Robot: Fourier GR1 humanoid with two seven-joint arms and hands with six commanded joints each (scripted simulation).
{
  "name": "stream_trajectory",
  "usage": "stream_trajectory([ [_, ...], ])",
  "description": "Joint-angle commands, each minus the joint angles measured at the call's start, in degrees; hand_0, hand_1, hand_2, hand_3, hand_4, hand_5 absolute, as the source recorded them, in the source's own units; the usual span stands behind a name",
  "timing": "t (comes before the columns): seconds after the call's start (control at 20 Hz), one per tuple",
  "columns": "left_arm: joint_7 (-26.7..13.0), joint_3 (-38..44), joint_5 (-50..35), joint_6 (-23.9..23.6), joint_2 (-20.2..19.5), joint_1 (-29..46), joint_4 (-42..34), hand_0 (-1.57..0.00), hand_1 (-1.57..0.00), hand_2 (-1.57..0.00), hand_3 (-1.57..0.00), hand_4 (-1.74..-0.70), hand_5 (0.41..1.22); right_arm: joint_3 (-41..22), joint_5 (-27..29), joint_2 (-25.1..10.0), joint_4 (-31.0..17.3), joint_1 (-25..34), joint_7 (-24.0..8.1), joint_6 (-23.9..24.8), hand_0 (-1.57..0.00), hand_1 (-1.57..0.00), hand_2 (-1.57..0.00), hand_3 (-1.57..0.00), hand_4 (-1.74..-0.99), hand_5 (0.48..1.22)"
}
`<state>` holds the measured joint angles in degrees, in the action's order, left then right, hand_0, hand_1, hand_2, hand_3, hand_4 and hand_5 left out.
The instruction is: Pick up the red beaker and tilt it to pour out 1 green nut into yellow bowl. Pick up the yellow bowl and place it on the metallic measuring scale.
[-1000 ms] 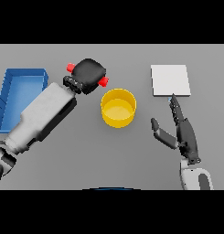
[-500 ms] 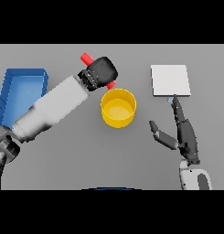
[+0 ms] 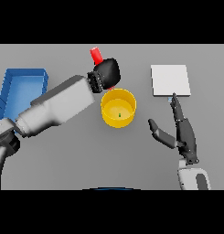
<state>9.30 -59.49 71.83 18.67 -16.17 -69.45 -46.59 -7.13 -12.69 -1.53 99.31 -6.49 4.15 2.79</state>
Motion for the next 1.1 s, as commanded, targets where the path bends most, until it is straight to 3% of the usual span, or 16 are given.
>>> stream_trajectory([
  [0.0, 1.1, -0.9, 0.8, -0.8, 0.1, -0.5, 0.4, -1.57, -1.57, -1.57, -1.57, -1.73, 1.221, 0.3, -0.1, -0.4, -0.3, 0.3, 0.6, 0.1, 0.0, 0.0, 0.0, 0.0, -1.132, 0.573],
  [0.15, 1.1, -3.3, 3.4, -0.9, 1.0, -1.9, 1.1, -1.57, -1.57, -1.57, -1.57, -1.73, 1.221, -0.1, -0.1, -0.2, 0.0, -1.2, 2.7, -0.2, 0.0, 0.0, 0.0, 0.0, -1.135, 0.58],
  [0.35, 3.1, -6.0, 6.7, -1.1, 0.9, -6.1, 0.3, -1.57, -1.57, -1.57, -1.57, -1.73, 1.221, 0.2, 0.1, -0.4, 0.2, -1.2, 2.9, -0.1, 0.0, 0.0, 0.0, 0.0, -1.133, 0.575],
  [0.55, 6.7, -4.6, 7.6, -2.1, -0.3, -15.4, 4.1, -1.57, -1.57, -1.57, -1.57, -1.73, 1.221, -0.5, -0.9, 0.2, 0.3, -0.3, 1.5, 0.4, 0.0, 0.0, 0.0, 0.0, -1.135, 0.563],
  [0.75, 4.8, 3.2, 4.0, -4.2, -3.2, -21.9, 11.2, -1.57, -1.57, -1.57, -1.57, -1.72, 1.221, 0.3, 0.4, -0.3, -0.7, 0.7, 2.2, -0.3, 0.0, 0.0, 0.0, 0.0, -1.128, 0.554],
  [0.85, 1.7, 9.1, 0.5, -2.9, -5.0, -24.8, 15.7, -1.57, -1.57, -1.57, -1.57, -1.73, 1.221, -0.3, 1.4, 0.0, -0.1, 0.2, 3.1, -1.5, 0.0, 0.0, 0.0, 0.0, -1.105, 0.559],
  [1.05, -4.9, 27.8, -14.5, 0.3, -10.3, -25.3, 24.4, -1.57, -1.57, -1.57, -1.51, -1.73, 1.221, -0.5, 1.1, -0.4, -1.3, 1.1, 3.0, -1.8, 0.0, 0.0, 0.0, 0.0, -1.105, 0.578],
])
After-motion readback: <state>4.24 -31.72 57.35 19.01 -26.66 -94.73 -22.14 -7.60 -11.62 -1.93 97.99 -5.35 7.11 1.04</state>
